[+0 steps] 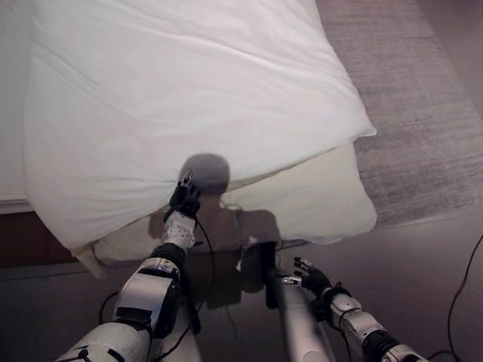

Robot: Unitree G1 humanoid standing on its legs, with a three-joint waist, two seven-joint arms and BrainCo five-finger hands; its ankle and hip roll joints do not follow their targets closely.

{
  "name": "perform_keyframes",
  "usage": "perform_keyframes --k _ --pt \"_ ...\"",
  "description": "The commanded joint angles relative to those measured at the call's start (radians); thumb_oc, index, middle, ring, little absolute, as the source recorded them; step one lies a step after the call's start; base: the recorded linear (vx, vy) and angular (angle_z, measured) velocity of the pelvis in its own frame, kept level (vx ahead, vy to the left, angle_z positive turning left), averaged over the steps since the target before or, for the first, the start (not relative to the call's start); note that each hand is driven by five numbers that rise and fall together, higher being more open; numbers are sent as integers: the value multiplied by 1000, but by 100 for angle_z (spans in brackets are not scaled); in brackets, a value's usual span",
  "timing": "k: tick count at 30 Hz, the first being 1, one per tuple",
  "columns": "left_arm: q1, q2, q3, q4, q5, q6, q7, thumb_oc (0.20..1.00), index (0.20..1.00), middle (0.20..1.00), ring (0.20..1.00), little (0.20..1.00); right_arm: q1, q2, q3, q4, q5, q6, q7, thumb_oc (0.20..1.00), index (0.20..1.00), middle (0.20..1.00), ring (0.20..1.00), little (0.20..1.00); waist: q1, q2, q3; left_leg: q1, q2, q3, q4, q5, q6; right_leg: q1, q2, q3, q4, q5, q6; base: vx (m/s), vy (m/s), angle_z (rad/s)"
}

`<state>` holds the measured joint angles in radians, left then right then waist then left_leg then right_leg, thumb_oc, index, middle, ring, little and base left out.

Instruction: Make the bed

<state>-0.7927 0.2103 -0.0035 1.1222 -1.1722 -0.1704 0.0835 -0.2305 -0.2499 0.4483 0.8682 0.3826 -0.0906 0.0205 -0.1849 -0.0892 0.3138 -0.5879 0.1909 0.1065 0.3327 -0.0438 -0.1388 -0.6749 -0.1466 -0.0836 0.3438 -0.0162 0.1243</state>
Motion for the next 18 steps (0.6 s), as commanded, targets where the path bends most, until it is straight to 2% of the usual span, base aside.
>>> perform_keyframes --k 1,2,3,4,5,6,7,18 --pt "-149 60 51 33 -28 -78 -1 1000 1000 1000 1000 1000 38 -20 41 -63 -7 -27 -11 1000 1000 1000 1000 1000 -19 -17 -37 -61 -31 20 50 -13 37 -14 38 1 12 24 3 32 15 -1" --pt "-159 68 60 37 -33 -86 13 1000 1000 1000 1000 1000 42 -20 46 -69 -12 -27 -12 1000 1000 1000 1000 1000 -17 -15 -36 -55 -30 22 54 -23 38 -12 40 4 15 18 3 0 0 0" --pt "-165 71 66 37 -41 -90 23 906 906 906 906 906 43 -19 47 -71 -13 -26 -14 1000 1000 1000 1000 1000 -16 -15 -39 -61 -33 22 52 -17 40 -15 37 4 11 24 2 0 0 0" --pt "-170 72 69 37 -47 -92 30 715 715 715 715 715 43 -18 49 -74 -10 -26 -17 1000 1000 1000 1000 1000 -16 -15 -40 -64 -34 22 51 -16 40 -16 37 6 10 25 2 0 0 0" --pt "-171 72 69 37 -47 -92 30 470 470 470 470 470 43 -18 49 -75 -10 -26 -18 1000 1000 1000 1000 1000 -16 -15 -40 -64 -34 22 51 -16 40 -17 37 6 10 25 2 0 0 0" --pt "-174 72 73 43 -51 -94 42 420 420 420 420 420 46 -17 49 -76 -7 -26 -20 1000 1000 1000 1000 1000 -15 -14 -41 -65 -34 22 51 -16 39 -16 36 5 9 25 2 0 0 0" --pt "-179 79 78 50 -56 -95 55 200 200 200 200 200 45 -19 55 -89 -8 -26 -20 1000 1000 1000 1000 1000 -14 -12 -39 -63 -35 23 49 -16 39 -14 36 6 4 26 2 0 0 0" --pt "-202 88 106 74 -82 -94 110 200 200 200 200 200 41 -28 66 -130 -5 -28 -34 1000 1000 1000 1000 1000 -9 -6 -33 -74 -38 24 51 -12 41 -26 35 11 -2 34 0 -3 2 -1"
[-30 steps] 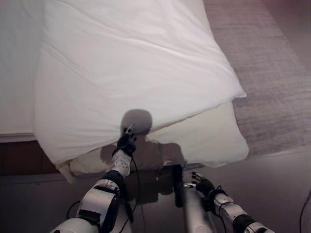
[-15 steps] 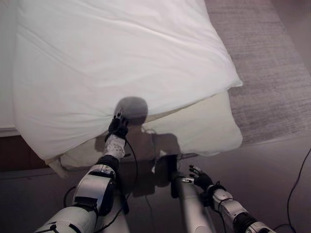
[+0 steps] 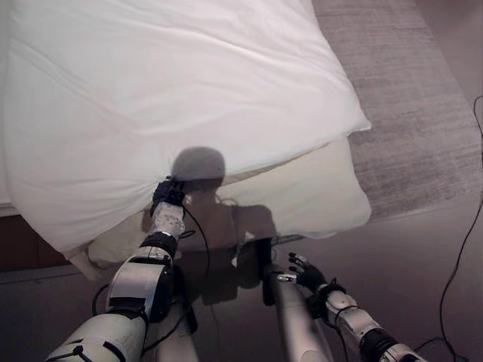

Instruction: Make the bed

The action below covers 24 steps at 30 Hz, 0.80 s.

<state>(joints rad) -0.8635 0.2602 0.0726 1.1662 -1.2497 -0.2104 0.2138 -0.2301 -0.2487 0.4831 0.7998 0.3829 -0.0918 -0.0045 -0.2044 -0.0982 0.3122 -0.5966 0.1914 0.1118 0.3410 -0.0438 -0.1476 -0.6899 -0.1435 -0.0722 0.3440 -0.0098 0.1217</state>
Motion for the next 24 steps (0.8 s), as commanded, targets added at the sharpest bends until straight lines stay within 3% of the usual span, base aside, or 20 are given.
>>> perform_keyframes --k 1,5,12,15,17,18,21,23,24 --pt "-131 35 30 22 -7 -58 -21 200 200 200 200 200 42 -29 31 -65 -5 -26 -10 1000 1000 1000 1000 1000 12 4 -29 -67 -39 19 43 -12 50 -11 31 -1 -2 28 2 0 0 0" --pt "-118 22 23 -25 -16 -71 -31 200 200 200 200 200 44 -28 24 -74 0 -29 -15 1000 1000 1000 1000 1000 20 10 -22 -61 -40 18 41 -16 49 -4 31 -2 -4 25 3 0 0 0" --pt "26 -74 -42 -323 -67 -130 -125 200 200 200 200 200 13 26 -14 -131 157 -59 -24 1000 1000 1000 1000 1000 56 26 4 -46 -60 8 22 -5 58 16 24 -4 -19 32 0 -1 5 0" --pt "91 -115 -88 -492 -113 -161 -155 200 200 200 200 200 -34 77 -16 -148 329 -78 -1 1000 1000 1000 1000 1000 81 35 24 -29 -73 2 8 1 65 35 19 -7 -26 35 0 -11 23 1" --pt "99 -120 -98 -504 -111 -164 -150 200 200 200 200 200 -46 86 -14 -136 353 -80 -1 1000 1000 1000 1000 1000 87 36 30 -25 -76 2 5 2 67 41 17 -7 -26 35 0 -7 11 2" --pt "121 -143 -122 -567 -135 -177 -165 200 200 200 200 200 -88 125 -28 -110 487 -93 7 1000 1000 1000 1000 1000 99 41 39 -19 -81 0 0 5 70 49 14 -8 -29 37 0 -10 21 3" --pt "146 -167 -140 -639 -149 -197 -173 200 200 200 200 200 -131 161 -33 -95 600 -103 24 1000 1000 1000 1000 1000 112 45 49 -7 -86 -3 -10 7 73 62 12 -8 -36 38 1 -7 27 6" --pt "183 -195 -169 -738 -159 -212 -184 200 200 200 200 200 -180 213 -44 -83 770 -107 56 1000 1000 1000 1000 1000 132 51 62 2 -96 -8 -17 10 77 76 10 -11 -38 37 -1 -2 19 8" --pt "185 -196 -170 -740 -158 -212 -182 200 200 200 200 200 -180 213 -45 -82 771 -107 57 1000 1000 1000 1000 1000 132 51 62 3 -96 -8 -17 10 77 77 10 -11 -38 37 -1 2 14 6"
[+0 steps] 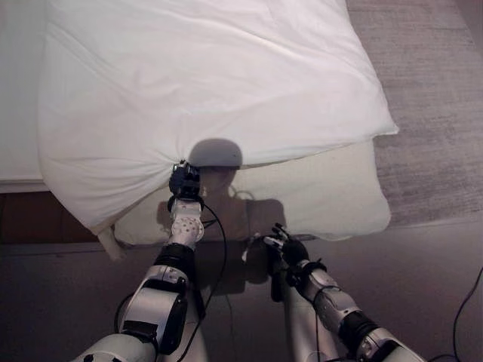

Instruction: Make the bed

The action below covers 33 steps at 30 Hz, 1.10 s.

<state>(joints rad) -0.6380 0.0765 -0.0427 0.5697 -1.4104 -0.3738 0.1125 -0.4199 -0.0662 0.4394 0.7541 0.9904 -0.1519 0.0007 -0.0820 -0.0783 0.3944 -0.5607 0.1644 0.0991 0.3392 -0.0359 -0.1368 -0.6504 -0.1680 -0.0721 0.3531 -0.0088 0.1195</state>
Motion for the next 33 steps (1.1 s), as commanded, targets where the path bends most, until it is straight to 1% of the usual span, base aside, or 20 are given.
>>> perform_keyframes --k 1,4,6,9,11,12,13,15,16,17,18,19,21,23,25,26,29,30,31,33 --pt "-25 -15 -68 -178 0 -49 -86 200 200 200 200 200 -20 47 2 -38 228 -46 66 1000 1000 1000 1000 1000 21 34 -15 -29 -74 2 -21 3 68 44 32 -14 -49 36 1 3 6 3" --pt "-19 -17 -77 -206 2 -52 -87 200 200 200 200 200 -47 53 1 -36 263 -40 77 1000 1000 1000 1000 1000 29 36 -8 -25 -78 0 -24 4 70 49 29 -17 -48 35 0 6 11 12" --pt "-9 -19 -84 -254 4 -70 -82 200 200 200 200 200 -65 60 -7 -40 324 -26 93 1000 1000 1000 1000 1000 38 40 1 -17 -83 -3 -29 5 74 54 27 -19 -47 33 1 15 18 9" --pt "-2 -28 -85 -297 -1 -89 -75 200 200 200 200 200 -82 64 -21 -32 355 -21 98 1000 1000 1000 1000 1000 45 44 5 -16 -85 -6 -29 5 76 57 23 -24 -46 31 1 4 2 1" --pt "11 -33 -80 -350 -2 -106 -72 200 200 200 200 200 -109 84 -52 -12 427 -11 107 1000 1000 1000 1000 1000 57 51 9 -16 -89 -11 -27 4 78 59 22 -25 -43 25 1 0 0 0" --pt "11 -33 -80 -351 -2 -106 -71 200 200 200 200 200 -110 84 -53 -10 427 -11 108 1000 1000 1000 1000 1000 57 50 10 -16 -89 -11 -26 4 78 59 22 -25 -43 25 1 0 0 0" --pt "24 -41 -80 -402 5 -119 -68 200 200 200 200 200 -134 100 -89 -10 496 -17 115 1000 1000 1000 1000 1000 65 58 14 -16 -94 -14 -28 4 80 61 19 -30 -43 23 1 0 0 0" --pt "27 -42 -81 -417 11 -127 -55 200 200 200 200 200 -145 100 -100 -4 506 -20 112 1000 1000 1000 1000 1000 68 60 16 -15 -96 -17 -30 4 81 63 19 -31 -43 22 1 15 9 4" --pt "31 -38 -81 -456 22 -139 -38 200 200 200 200 200 -173 102 -130 -11 553 -25 106 1000 1000 1000 1000 1000 75 66 18 -16 -101 -22 -30 4 83 62 18 -32 -41 20 2 0 13 4" --pt "30 -38 -81 -458 23 -139 -37 200 200 200 200 200 -174 102 -131 -11 553 -25 106 1000 1000 1000 1000 1000 75 66 18 -20 -102 -22 -32 9 84 59 17 -32 -43 25 1 0 0 0" --pt "30 -34 -76 -472 32 -148 -28 200 200 200 200 200 -187 101 -147 -9 571 -32 104 1000 1000 1000 1000 1000 78 68 20 -20 -105 -24 -34 9 86 58 15 -33 -42 26 2 0 0 0" --pt "34 -29 -69 -492 43 -161 -7 200 200 200 200 200 -209 100 -181 -21 601 -53 95 1000 1000 1000 1000 1000 84 75 21 -20 -108 -27 -33 4 86 59 11 -34 -36 18 5 39 20 6" --pt "33 -26 -70 -499 52 -164 3 200 200 200 200 200 -220 97 -194 -24 614 -63 89 1000 1000 1000 1000 1000 86 77 21 -24 -111 -28 -33 9 88 55 9 -33 -37 22 4 9 17 9" --pt "37 -19 -65 -517 69 -172 21 200 200 200 200 200 -255 85 -244 -50 649 -101 76 1000 1000 1000 1000 1000 94 87 22 -26 -119 -29 -31 1 91 53 5 -36 -30 14 7 29 30 9" --pt "35 -18 -64 -521 75 -176 27 200 200 200 200 200 -265 80 -261 -55 659 -110 73 1000 1000 1000 1000 1000 96 90 22 -34 -122 -30 -33 9 92 47 2 -38 -31 19 6 25 19 4" --pt "32 -19 -65 -530 85 -184 38 200 200 200 200 200 -280 68 -293 -72 677 -133 72 1000 1000 1000 1000 1000 97 96 23 -31 -126 -34 -34 2 92 49 -1 -41 -27 9 9 31 20 6" --pt "32 -13 -55 -541 103 -190 50 200 200 200 200 200 -301 44 -337 -87 688 -161 68 1000 1000 1000 1000 1000 99 102 19 -38 -131 -36 -37 8 97 42 -4 -42 -28 14 10 25 26 11" --pt "31 -14 -56 -542 104 -190 52 200 200 200 200 200 -303 43 -339 -86 688 -161 68 1000 1000 1000 1000 1000 100 103 18 -40 -131 -37 -37 9 97 40 -4 -43 -28 14 11 29 19 6" --pt "32 -5 -46 -542 116 -195 63 200 200 200 200 200 -315 24 -367 -103 689 -179 65 1000 1000 1000 1000 1000 101 107 16 -45 -133 -37 -35 9 97 37 -7 -46 -26 12 11 33 22 5" --pt "30 1 -37 -549 127 -203 76 200 200 200 200 200 -322 4 -384 -120 682 -187 63 1000 1000 1000 1000 1000 102 110 14 -50 -137 -41 -29 5 99 31 -8 -46 -19 8 12 36 23 4"
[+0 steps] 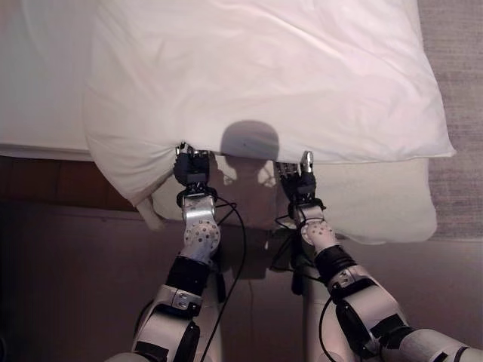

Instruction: Make the bed

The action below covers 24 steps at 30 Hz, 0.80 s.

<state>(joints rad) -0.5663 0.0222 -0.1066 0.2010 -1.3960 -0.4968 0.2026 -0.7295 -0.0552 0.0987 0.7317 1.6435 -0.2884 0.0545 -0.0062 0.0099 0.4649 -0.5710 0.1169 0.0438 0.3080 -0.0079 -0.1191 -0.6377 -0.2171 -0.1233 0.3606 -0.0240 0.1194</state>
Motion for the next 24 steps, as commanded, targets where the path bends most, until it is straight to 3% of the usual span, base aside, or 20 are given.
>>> perform_keyframes --k 1,13,24 --pt "-43 55 27 -181 113 -79 -12 200 200 200 200 200 -13 -7 -43 -99 28 -51 7 1000 1000 1000 1000 1000 26 22 -56 -41 -89 14 4 -24 81 17 41 5 -25 23 12 0 0 0" --pt "-21 108 120 -204 202 -108 89 200 200 200 200 200 8 -148 -168 -151 -20 -84 -33 1000 1000 1000 1000 1000 21 27 -74 -71 -92 23 34 -43 84 -18 28 7 9 8 20 17 10 0" --pt "-9 130 154 -204 214 -108 93 200 200 200 200 200 18 -266 -241 -107 -73 -88 -77 1000 1000 1000 1000 1000 7 12 -90 -83 -84 31 50 -56 81 -39 30 12 29 1 23 0 0 0"
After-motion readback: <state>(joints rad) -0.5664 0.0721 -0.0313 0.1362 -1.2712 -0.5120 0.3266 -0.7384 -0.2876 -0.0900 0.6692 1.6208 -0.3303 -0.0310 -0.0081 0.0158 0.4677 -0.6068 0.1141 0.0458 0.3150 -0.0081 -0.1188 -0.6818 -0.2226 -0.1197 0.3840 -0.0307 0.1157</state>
